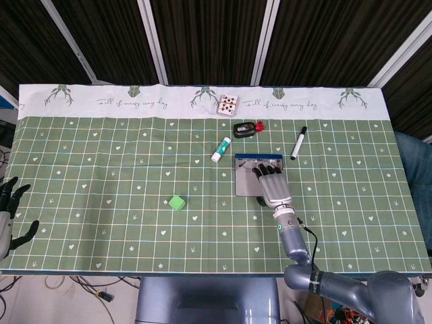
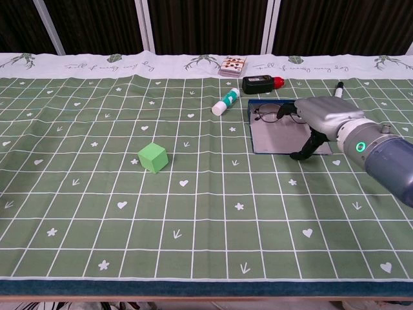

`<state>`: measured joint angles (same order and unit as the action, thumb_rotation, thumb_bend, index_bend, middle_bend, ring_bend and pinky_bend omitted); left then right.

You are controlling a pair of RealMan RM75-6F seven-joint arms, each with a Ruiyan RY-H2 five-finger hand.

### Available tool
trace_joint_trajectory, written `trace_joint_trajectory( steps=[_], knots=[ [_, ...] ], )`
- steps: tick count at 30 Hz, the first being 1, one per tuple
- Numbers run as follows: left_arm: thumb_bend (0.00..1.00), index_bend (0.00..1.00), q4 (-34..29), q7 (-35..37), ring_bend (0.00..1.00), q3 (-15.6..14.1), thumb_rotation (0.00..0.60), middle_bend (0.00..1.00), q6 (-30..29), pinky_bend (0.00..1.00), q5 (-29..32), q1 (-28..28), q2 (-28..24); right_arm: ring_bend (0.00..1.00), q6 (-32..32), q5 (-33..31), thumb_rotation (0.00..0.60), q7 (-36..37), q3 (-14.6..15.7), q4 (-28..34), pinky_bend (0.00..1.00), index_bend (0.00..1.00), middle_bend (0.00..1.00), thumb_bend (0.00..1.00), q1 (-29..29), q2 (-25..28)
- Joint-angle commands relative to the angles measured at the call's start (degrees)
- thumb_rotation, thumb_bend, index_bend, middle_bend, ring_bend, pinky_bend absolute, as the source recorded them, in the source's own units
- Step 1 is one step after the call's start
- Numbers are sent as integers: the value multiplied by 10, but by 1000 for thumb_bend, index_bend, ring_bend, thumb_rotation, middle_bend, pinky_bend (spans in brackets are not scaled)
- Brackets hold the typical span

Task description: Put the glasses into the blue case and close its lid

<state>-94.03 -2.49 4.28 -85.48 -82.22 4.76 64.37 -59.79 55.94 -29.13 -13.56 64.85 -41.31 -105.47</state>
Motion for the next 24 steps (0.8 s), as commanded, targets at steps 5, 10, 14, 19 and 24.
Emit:
trace_joint_trajectory(
  steps=[5, 10, 14, 19, 24],
  knots=[
    [313, 119, 0, 0, 0, 0, 600, 0, 0, 0, 0, 0, 0, 213, 4, 0, 600, 5, -6, -7, 220, 276, 200, 421, 0, -3],
    [314, 119, 0, 0, 0, 0, 600, 0, 0, 0, 0, 0, 0, 223, 2, 2, 600, 9, -12, -12, 232, 307, 208, 474, 0, -6],
    [314, 119, 0, -1, 0, 0, 600, 0, -1, 0, -1, 0, 0, 223, 2, 3, 600, 8, -16, -18, 232, 316, 213, 479, -3, -9],
    [314, 119, 0, 0, 0, 0, 600, 0, -1, 0, 0, -1, -1, 227, 6, 0, 600, 11, -30, -29, 232, 328, 222, 477, -12, -13],
    [314, 119, 0, 0, 0, 0, 600, 0, -1, 0, 0, -1, -1, 232, 4, 4, 600, 14, -42, -47, 232, 342, 230, 477, -23, -19]
  ],
)
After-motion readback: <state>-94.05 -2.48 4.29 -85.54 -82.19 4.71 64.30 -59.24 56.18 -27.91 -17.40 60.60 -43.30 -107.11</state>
